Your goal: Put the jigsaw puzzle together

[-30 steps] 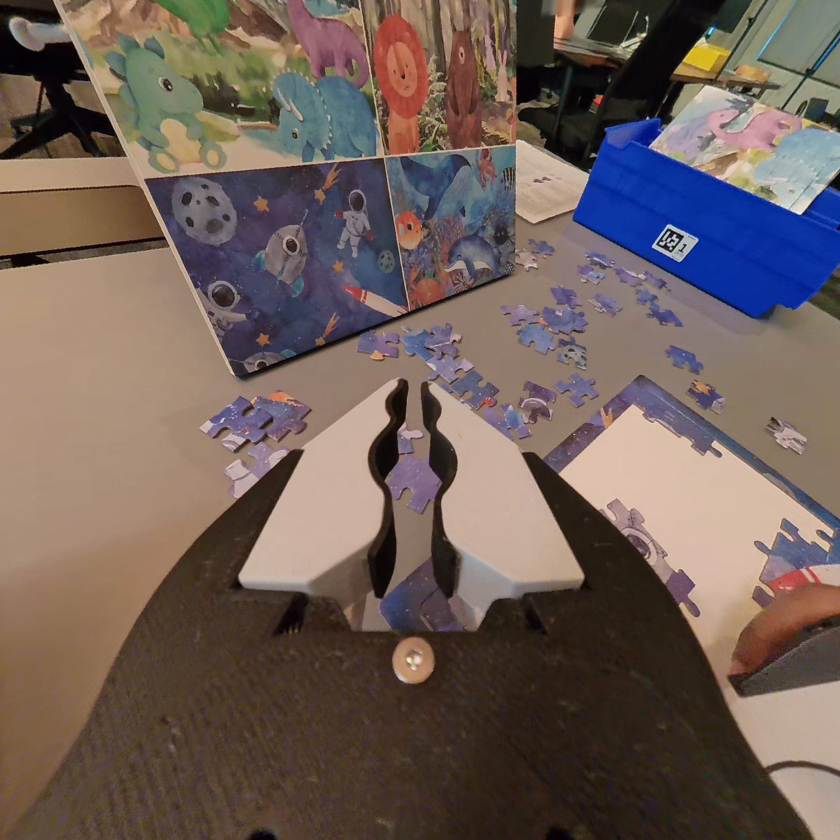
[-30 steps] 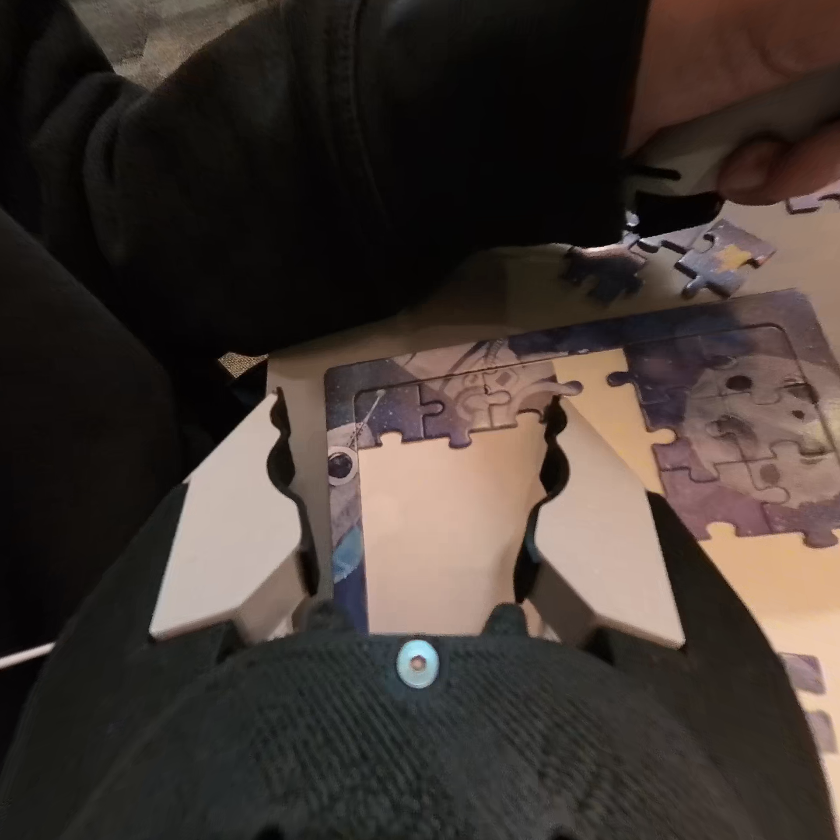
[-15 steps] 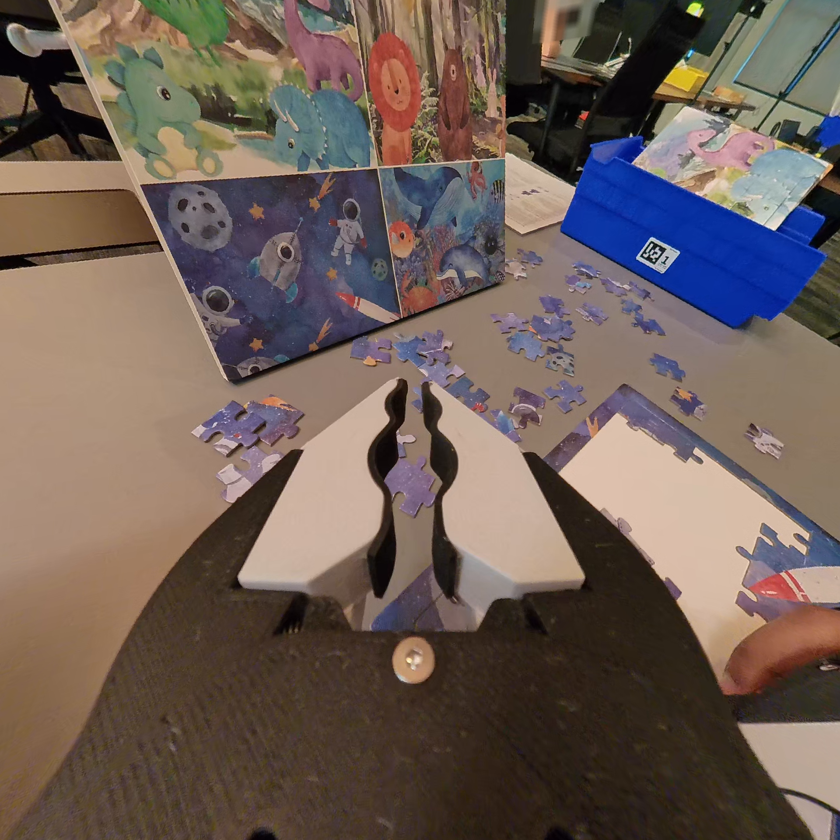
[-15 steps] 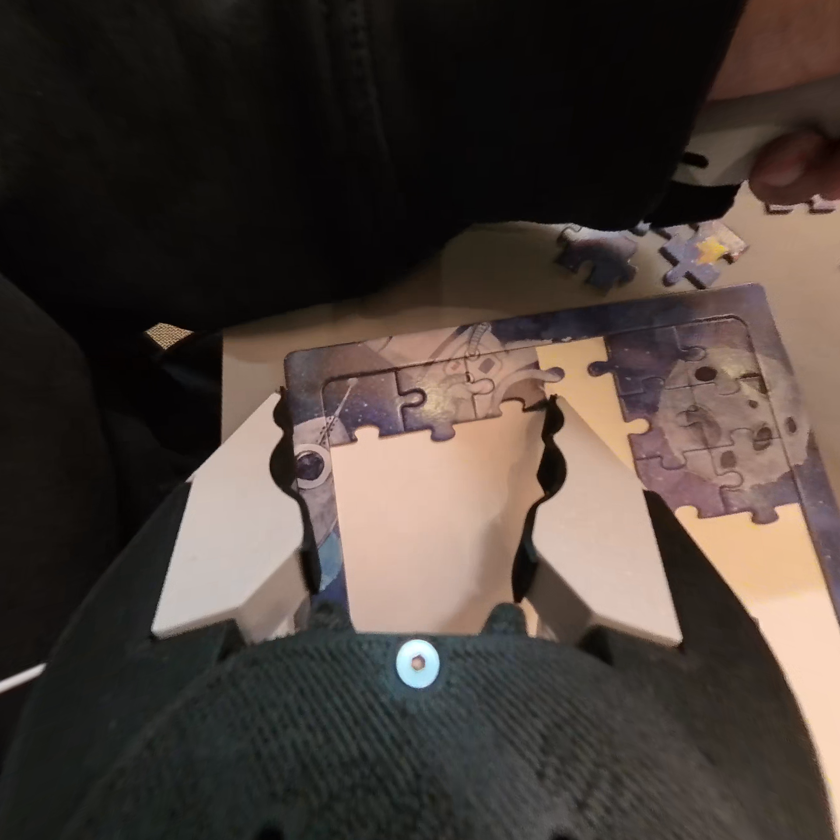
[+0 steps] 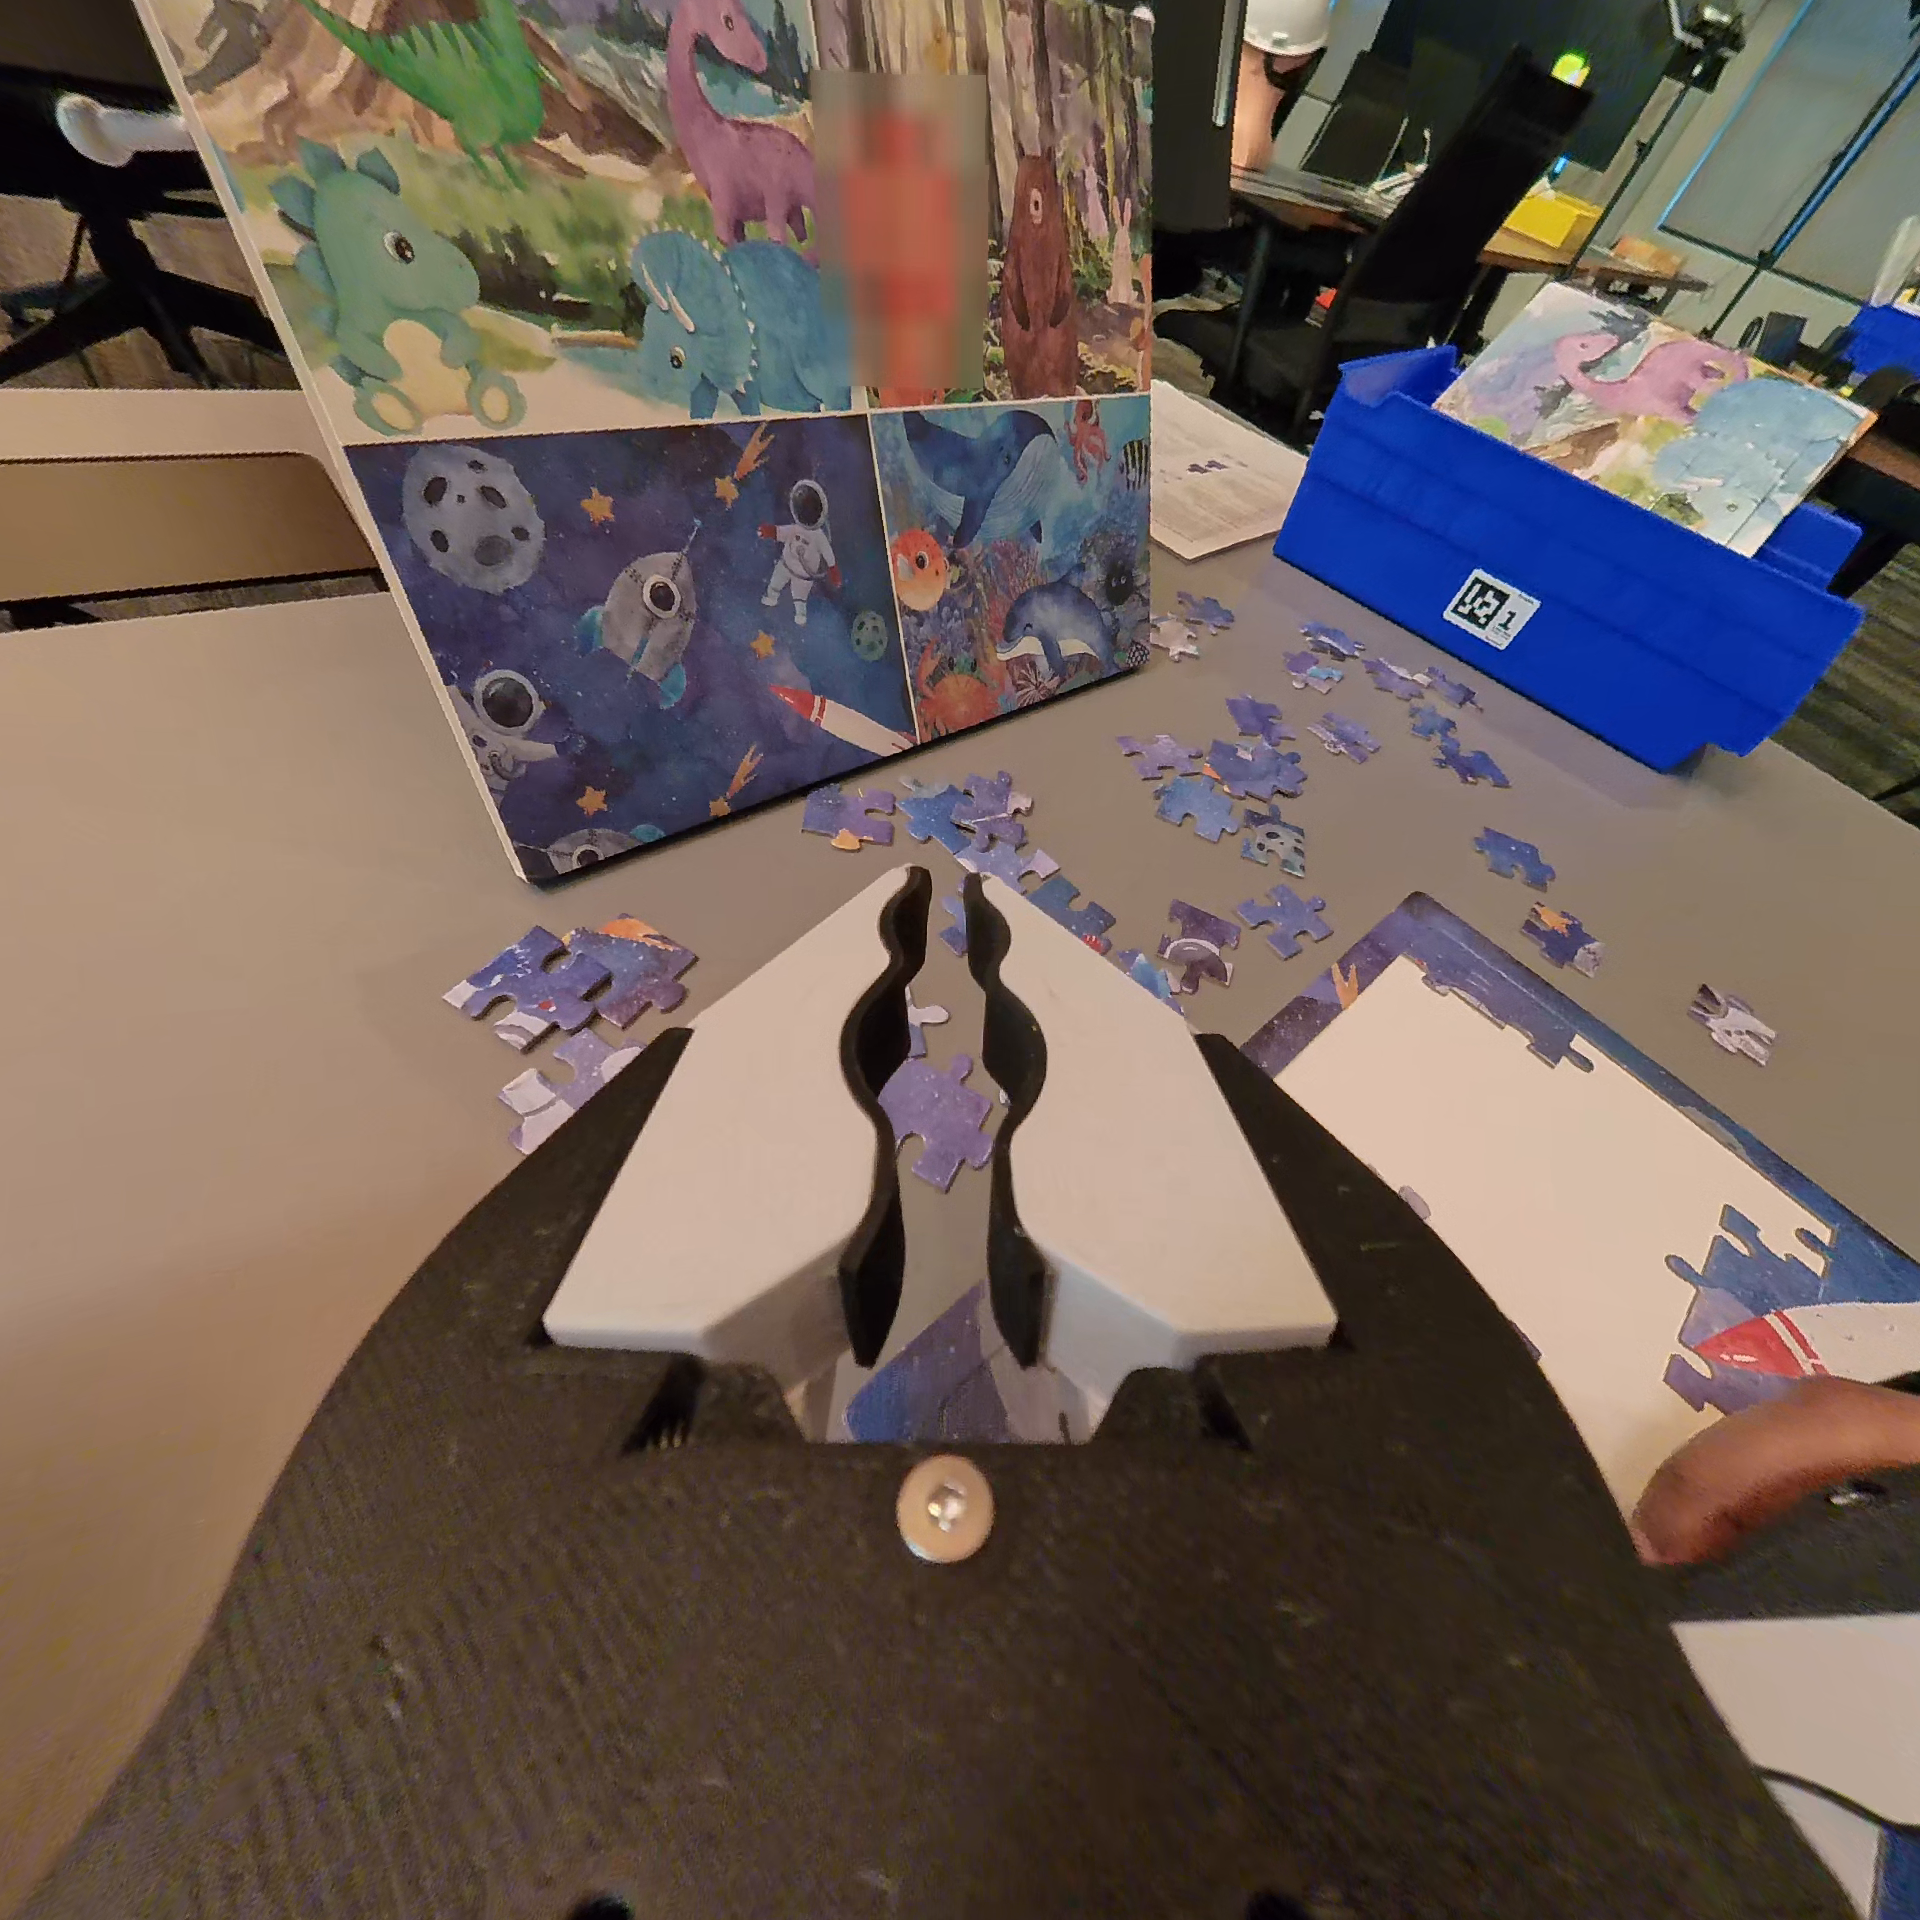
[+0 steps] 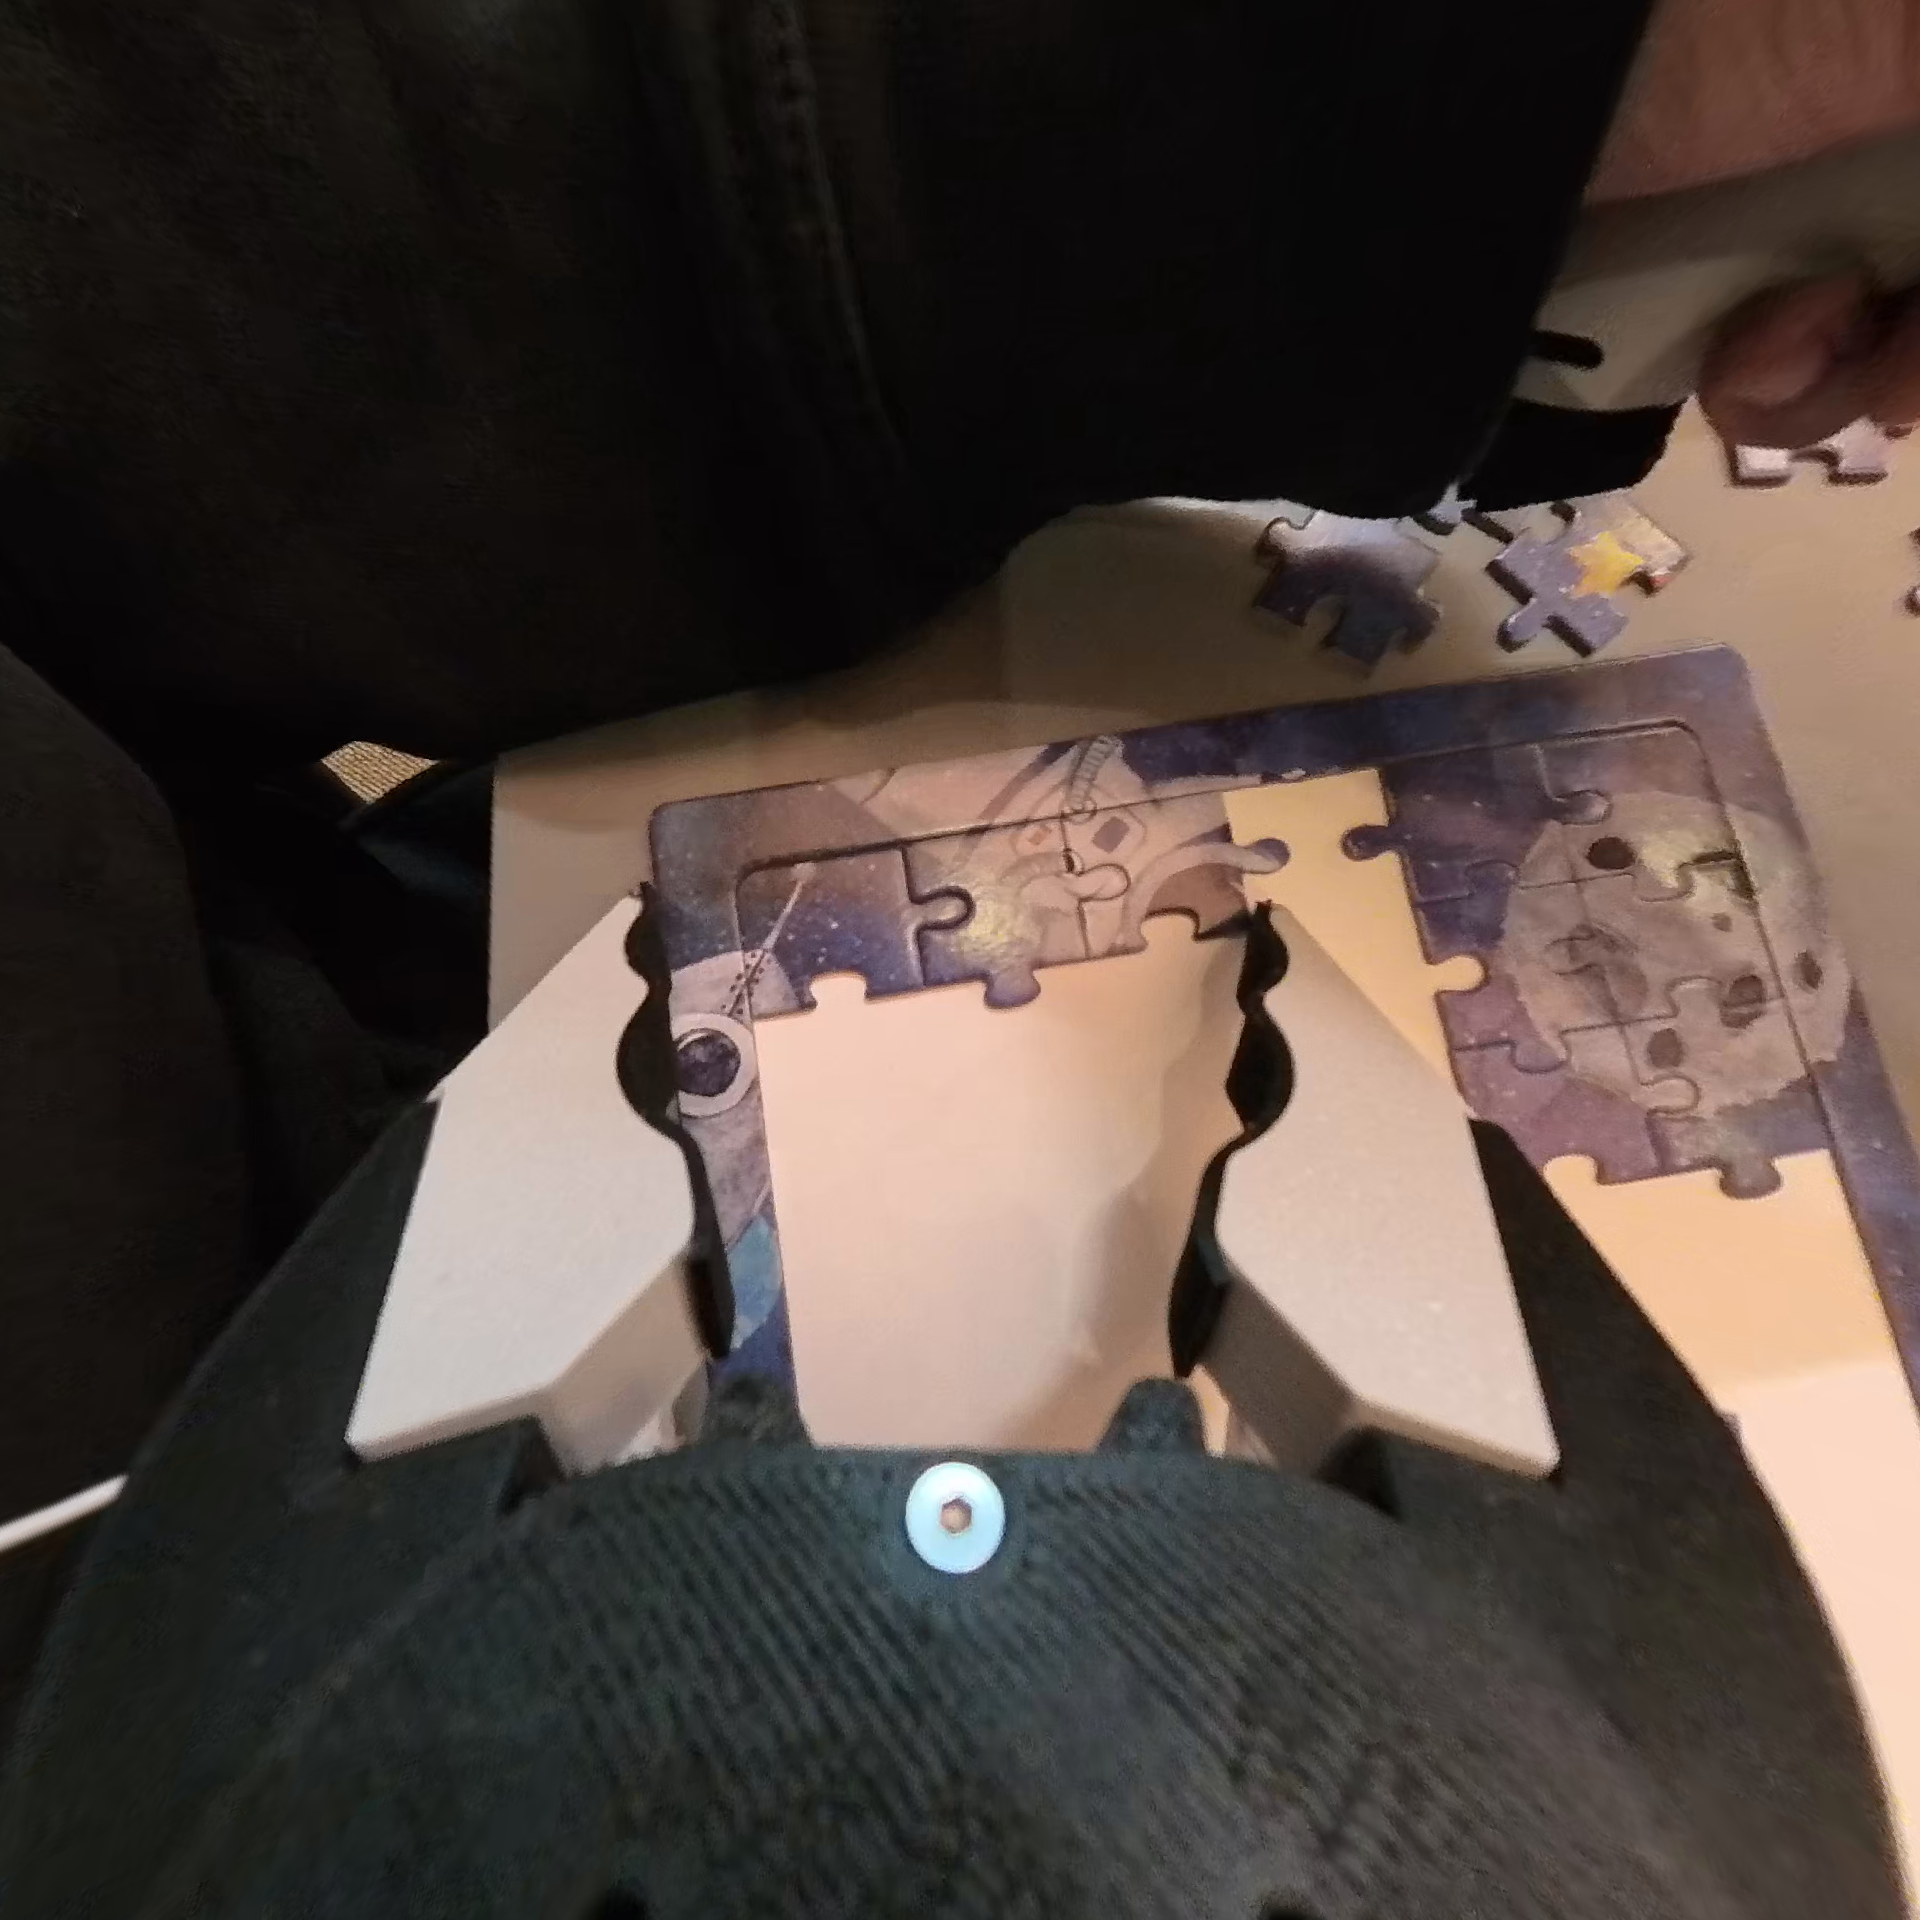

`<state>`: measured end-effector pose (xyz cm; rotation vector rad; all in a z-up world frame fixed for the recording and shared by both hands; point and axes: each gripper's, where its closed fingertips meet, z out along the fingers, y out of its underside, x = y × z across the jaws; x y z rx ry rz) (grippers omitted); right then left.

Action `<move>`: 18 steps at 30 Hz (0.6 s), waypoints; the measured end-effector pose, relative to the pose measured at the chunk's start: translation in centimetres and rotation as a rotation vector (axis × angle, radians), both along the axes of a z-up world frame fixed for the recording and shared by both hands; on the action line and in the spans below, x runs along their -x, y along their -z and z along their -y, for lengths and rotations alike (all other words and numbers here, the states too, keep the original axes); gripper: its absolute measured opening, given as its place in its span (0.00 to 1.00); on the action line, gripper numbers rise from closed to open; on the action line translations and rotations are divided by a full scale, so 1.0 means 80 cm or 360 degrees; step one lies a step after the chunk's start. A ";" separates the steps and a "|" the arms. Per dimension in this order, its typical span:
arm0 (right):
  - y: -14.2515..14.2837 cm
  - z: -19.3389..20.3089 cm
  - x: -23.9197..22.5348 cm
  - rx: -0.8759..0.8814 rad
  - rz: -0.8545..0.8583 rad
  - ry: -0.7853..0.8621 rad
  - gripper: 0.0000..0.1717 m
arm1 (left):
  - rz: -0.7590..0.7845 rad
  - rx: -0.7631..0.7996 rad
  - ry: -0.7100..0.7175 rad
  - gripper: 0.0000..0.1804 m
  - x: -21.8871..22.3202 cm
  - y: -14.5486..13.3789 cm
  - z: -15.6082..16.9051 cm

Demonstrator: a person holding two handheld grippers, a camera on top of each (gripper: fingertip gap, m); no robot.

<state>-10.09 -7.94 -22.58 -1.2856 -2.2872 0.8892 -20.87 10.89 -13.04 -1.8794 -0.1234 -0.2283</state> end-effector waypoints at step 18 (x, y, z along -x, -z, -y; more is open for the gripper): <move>-0.064 -0.099 -0.010 -0.0131 -0.0272 0.0224 0.69 | -0.0007 -0.0001 -0.0008 0.03 0.002 0.000 0.000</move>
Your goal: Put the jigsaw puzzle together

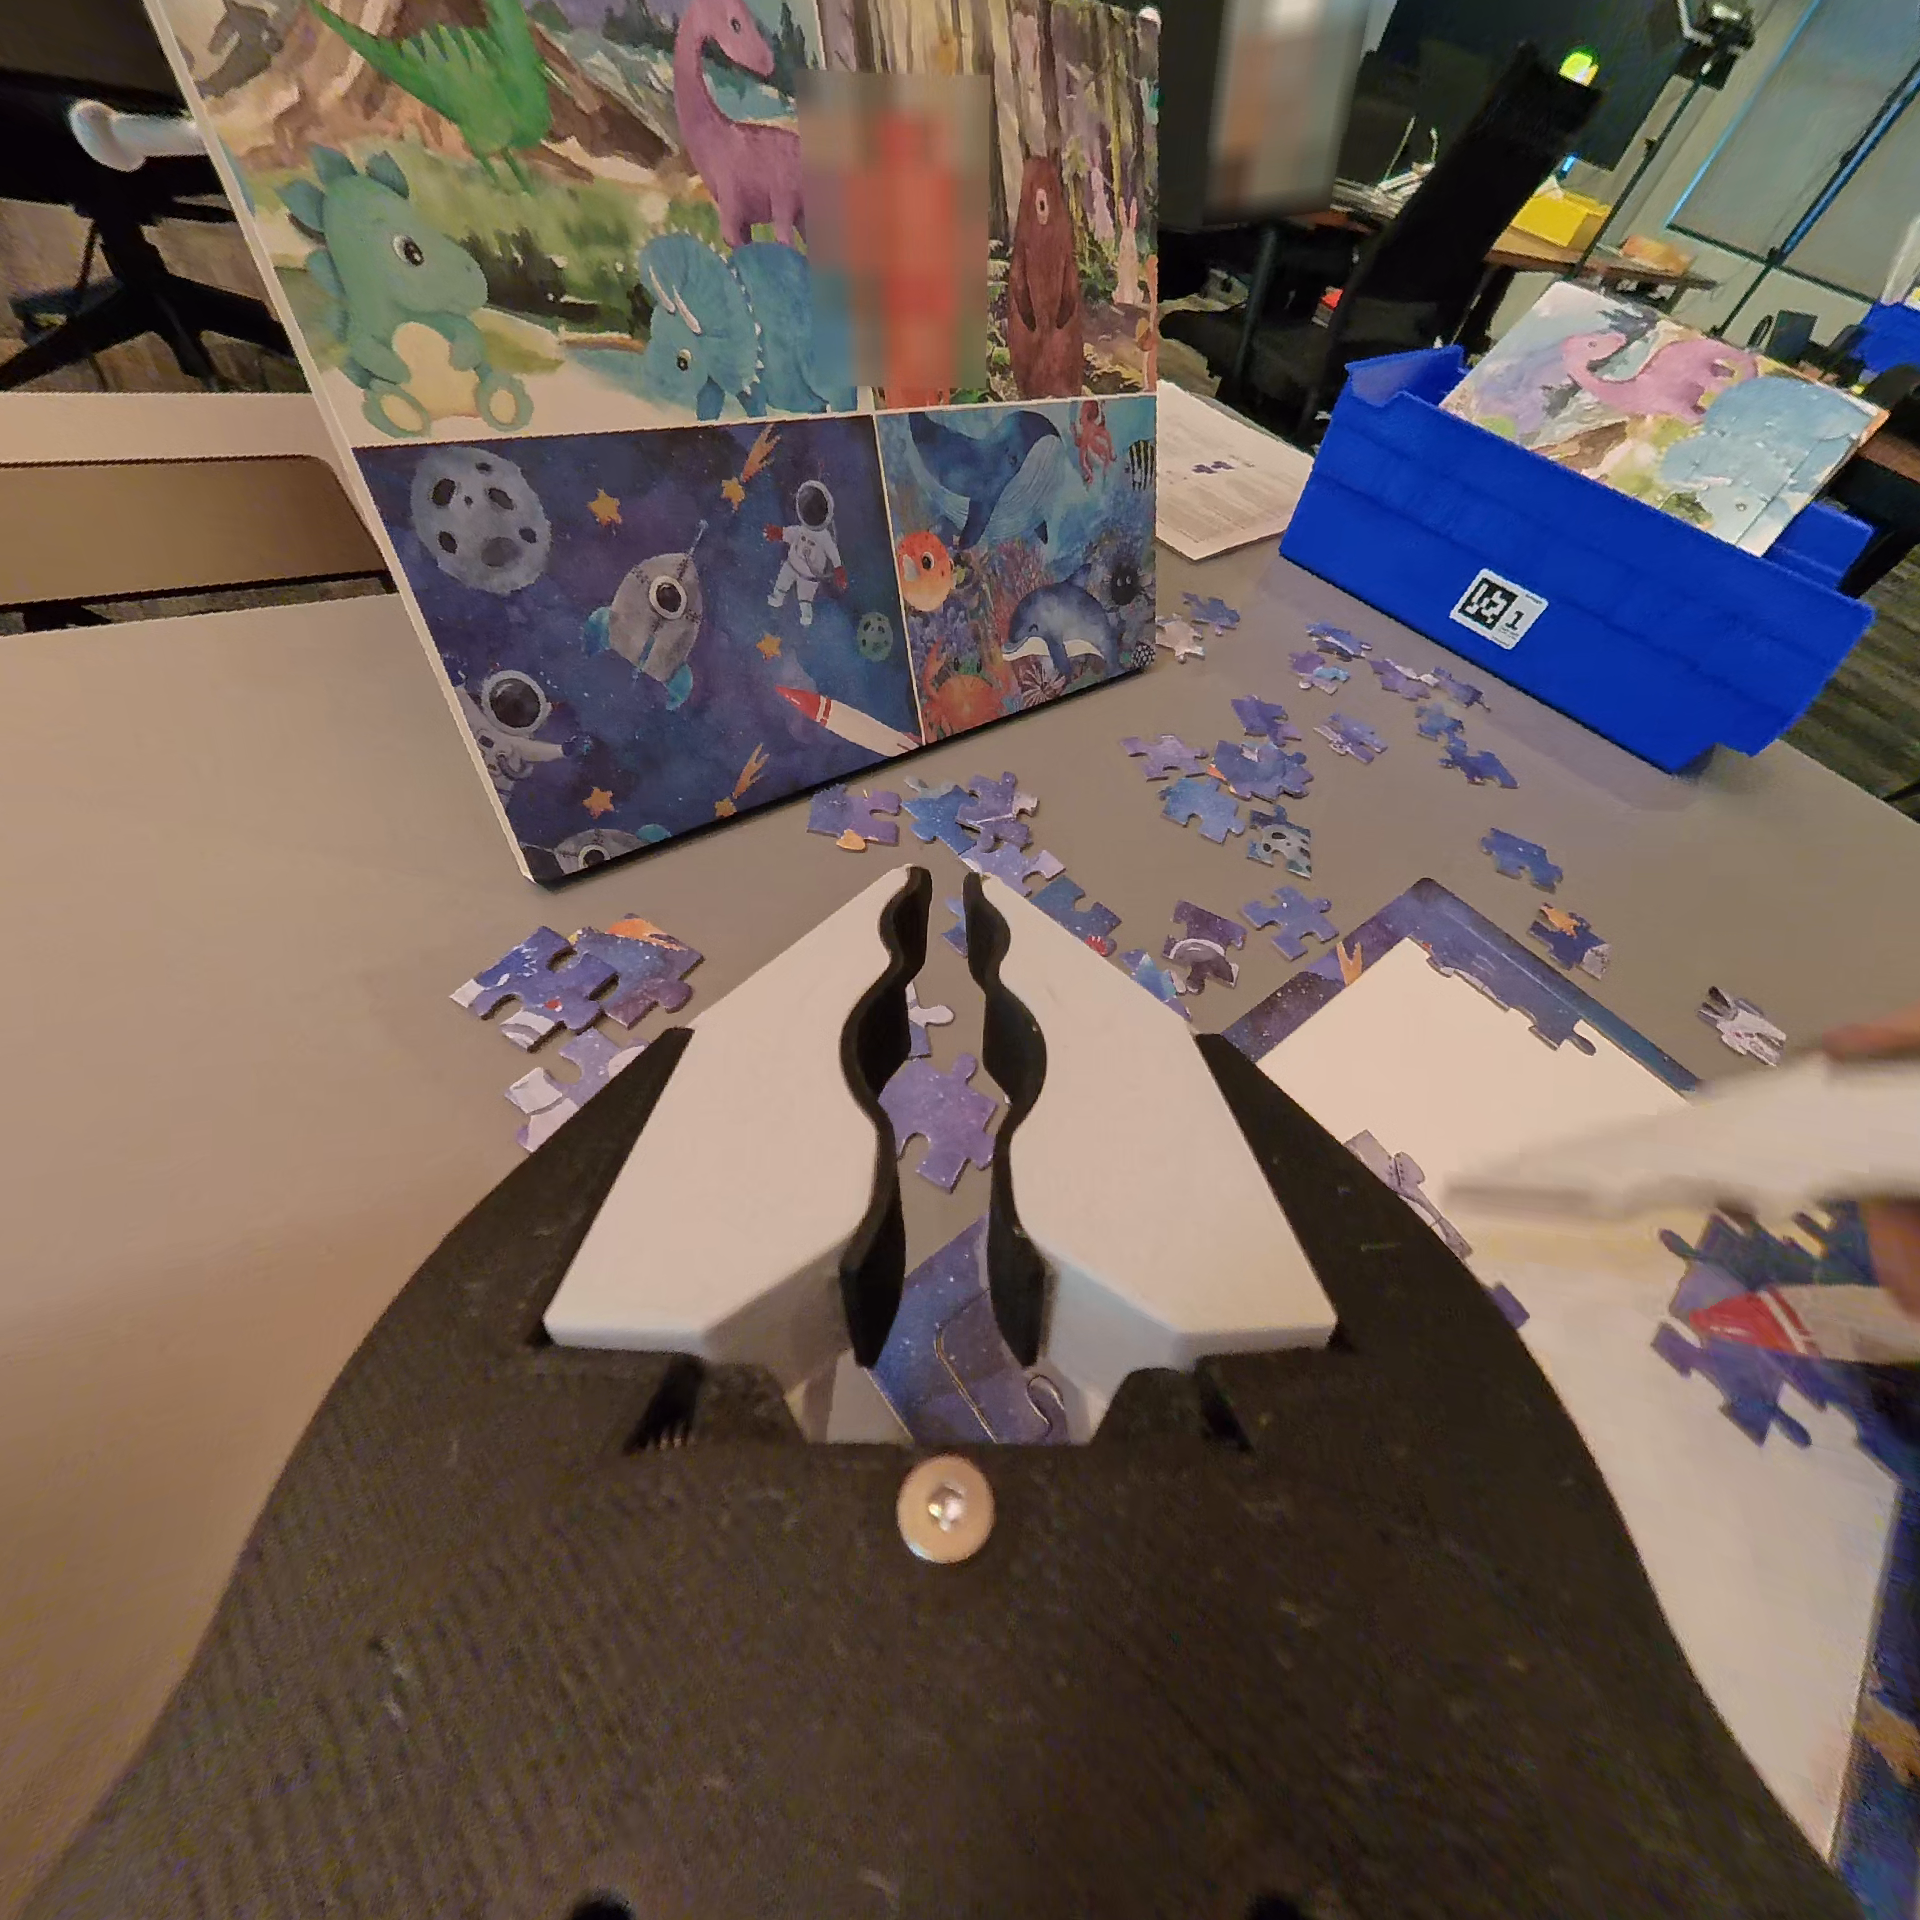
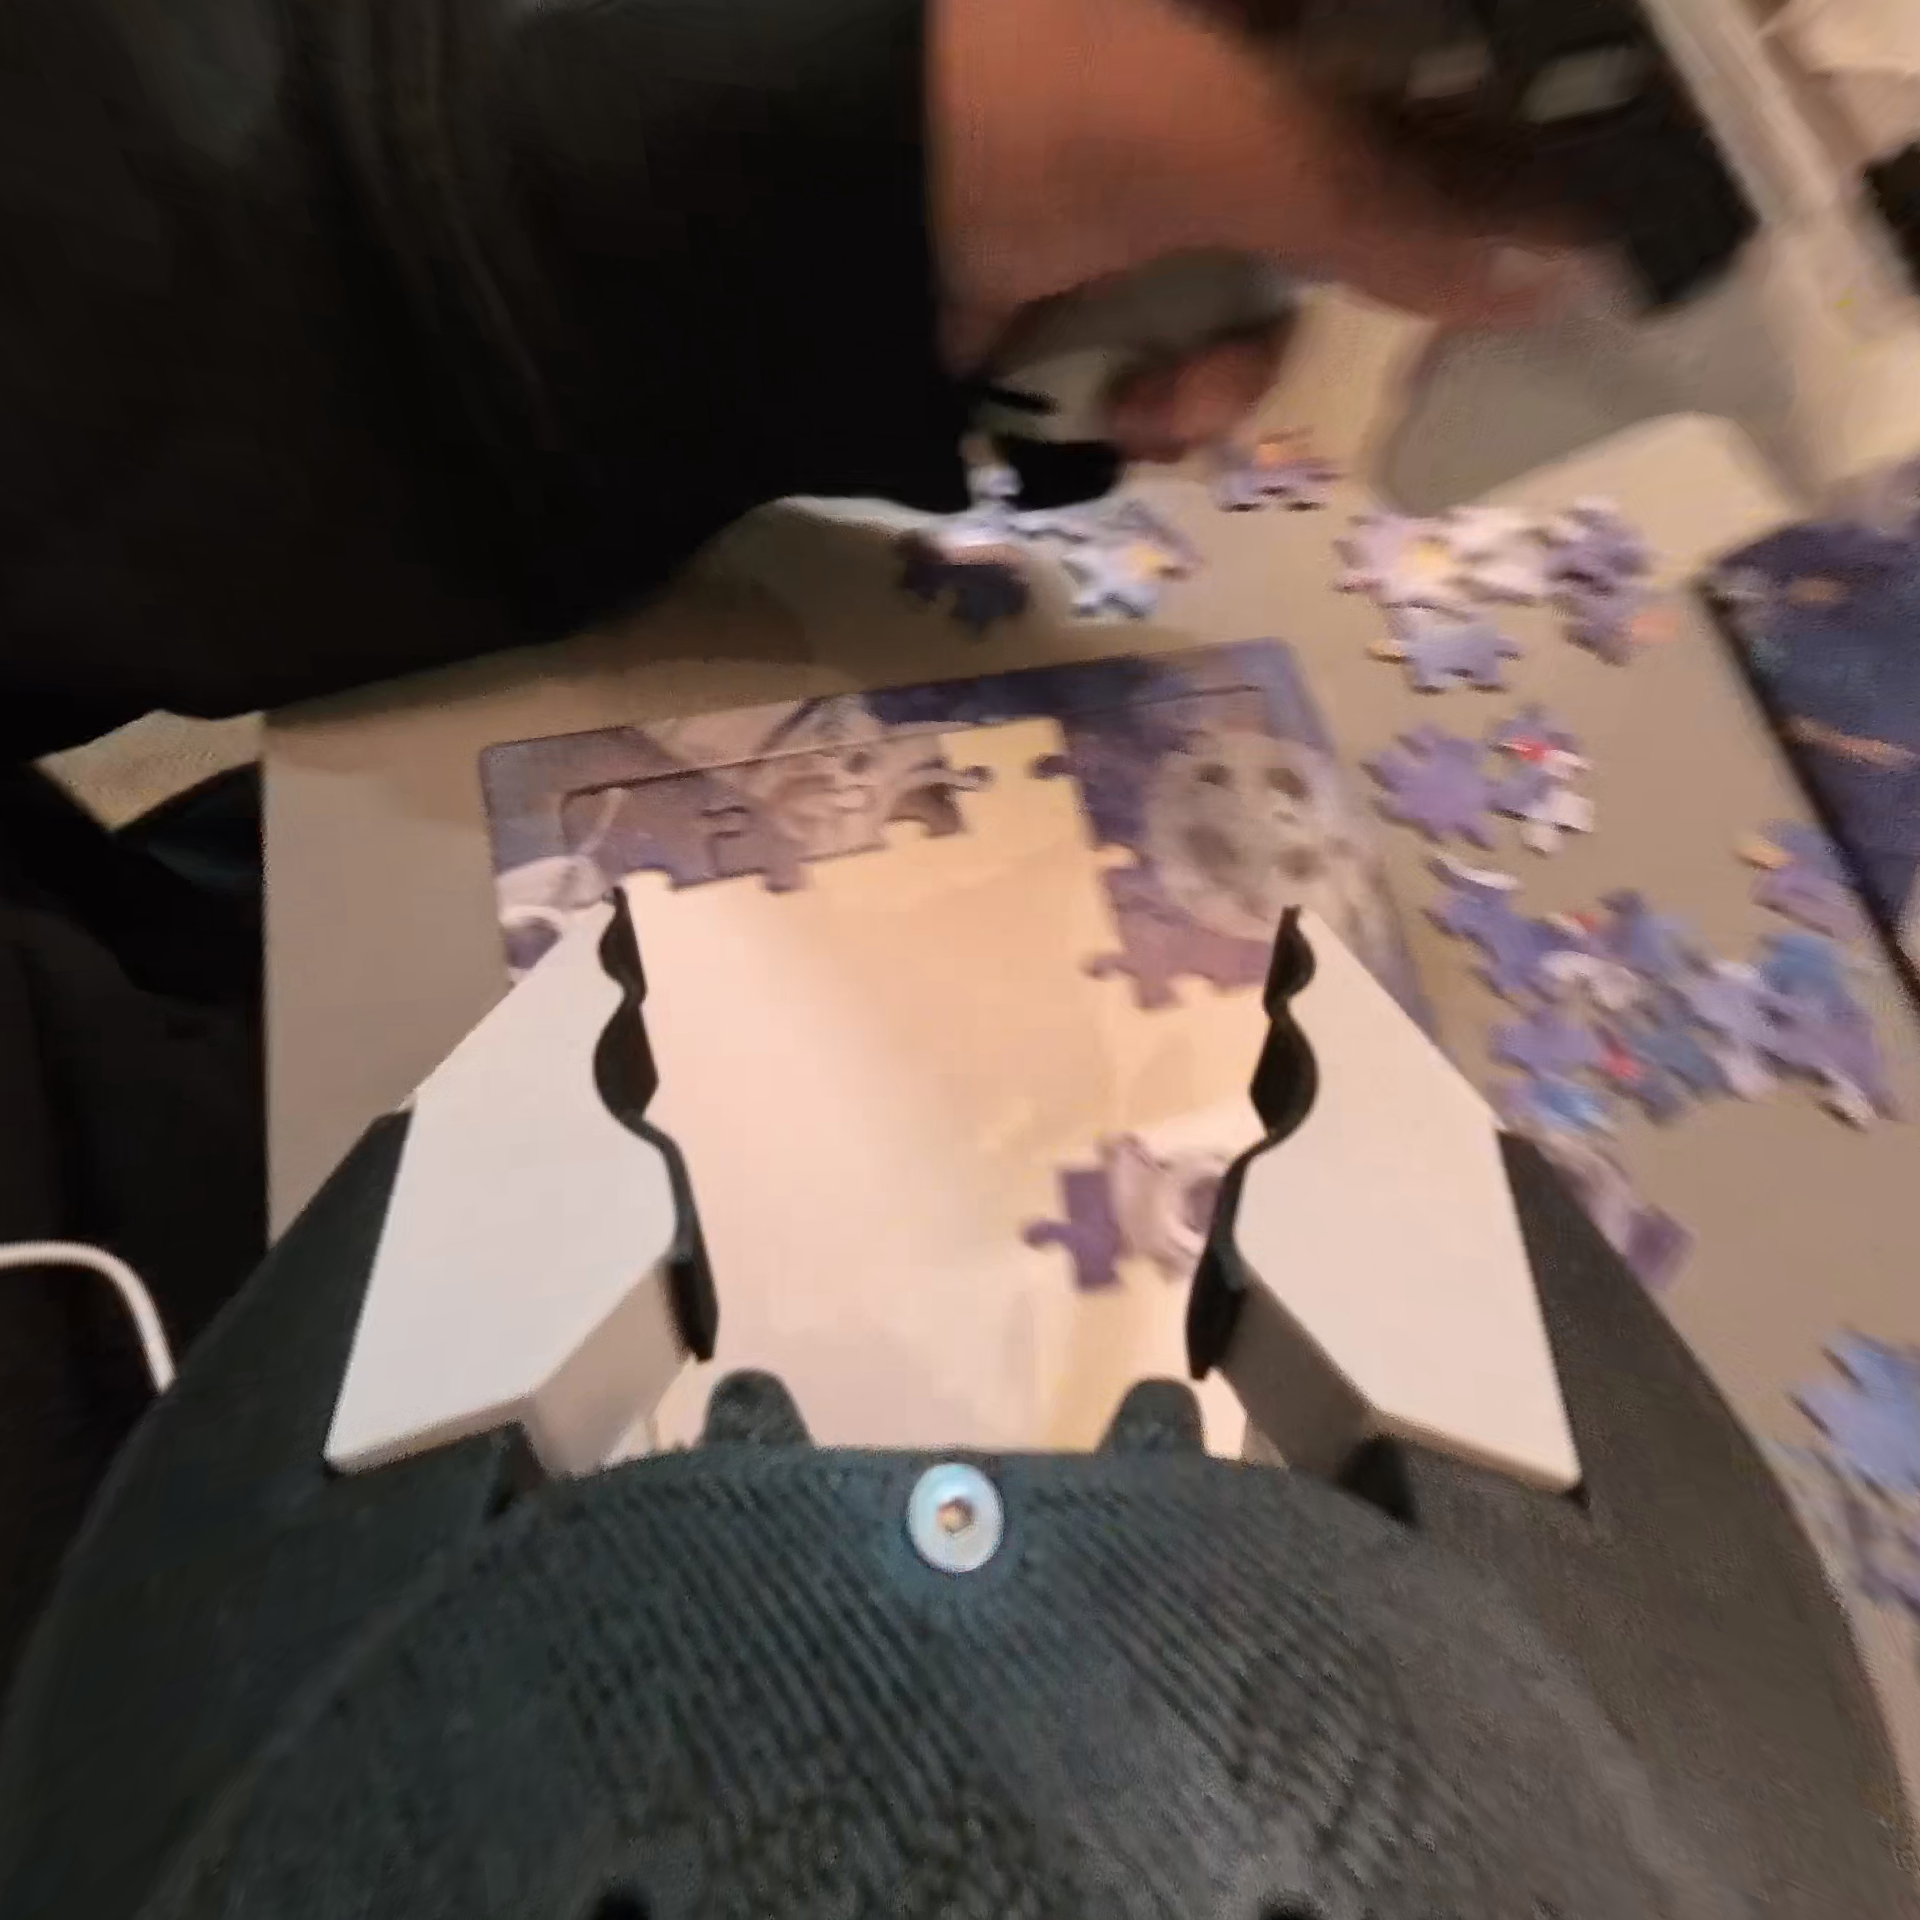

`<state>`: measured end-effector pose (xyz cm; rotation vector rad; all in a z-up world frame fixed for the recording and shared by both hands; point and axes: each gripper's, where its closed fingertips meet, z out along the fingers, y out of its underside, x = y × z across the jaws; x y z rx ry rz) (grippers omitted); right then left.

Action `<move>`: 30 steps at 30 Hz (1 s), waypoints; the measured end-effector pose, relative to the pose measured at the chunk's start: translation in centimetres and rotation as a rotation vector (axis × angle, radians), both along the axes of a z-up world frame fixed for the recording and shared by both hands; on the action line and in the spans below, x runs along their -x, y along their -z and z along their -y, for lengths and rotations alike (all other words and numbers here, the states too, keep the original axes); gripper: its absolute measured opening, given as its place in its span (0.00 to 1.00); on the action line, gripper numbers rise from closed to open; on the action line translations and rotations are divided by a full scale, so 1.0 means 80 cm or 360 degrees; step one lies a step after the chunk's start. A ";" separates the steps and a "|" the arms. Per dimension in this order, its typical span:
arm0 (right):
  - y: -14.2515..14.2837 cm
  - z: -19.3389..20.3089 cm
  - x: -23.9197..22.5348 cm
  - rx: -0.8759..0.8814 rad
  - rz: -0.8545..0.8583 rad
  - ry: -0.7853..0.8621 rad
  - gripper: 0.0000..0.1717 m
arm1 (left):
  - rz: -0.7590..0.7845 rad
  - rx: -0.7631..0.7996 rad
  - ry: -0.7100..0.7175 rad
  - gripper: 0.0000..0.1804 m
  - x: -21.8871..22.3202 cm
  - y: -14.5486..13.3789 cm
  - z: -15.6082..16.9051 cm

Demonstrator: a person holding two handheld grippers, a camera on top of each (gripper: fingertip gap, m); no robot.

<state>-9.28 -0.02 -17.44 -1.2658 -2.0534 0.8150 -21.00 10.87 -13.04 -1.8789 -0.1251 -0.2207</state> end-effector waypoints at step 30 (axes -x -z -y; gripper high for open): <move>0.010 -0.113 -0.025 0.0122 -0.0173 0.0255 0.38 | -0.0050 0.0057 -0.0007 0.02 -0.002 0.012 -0.004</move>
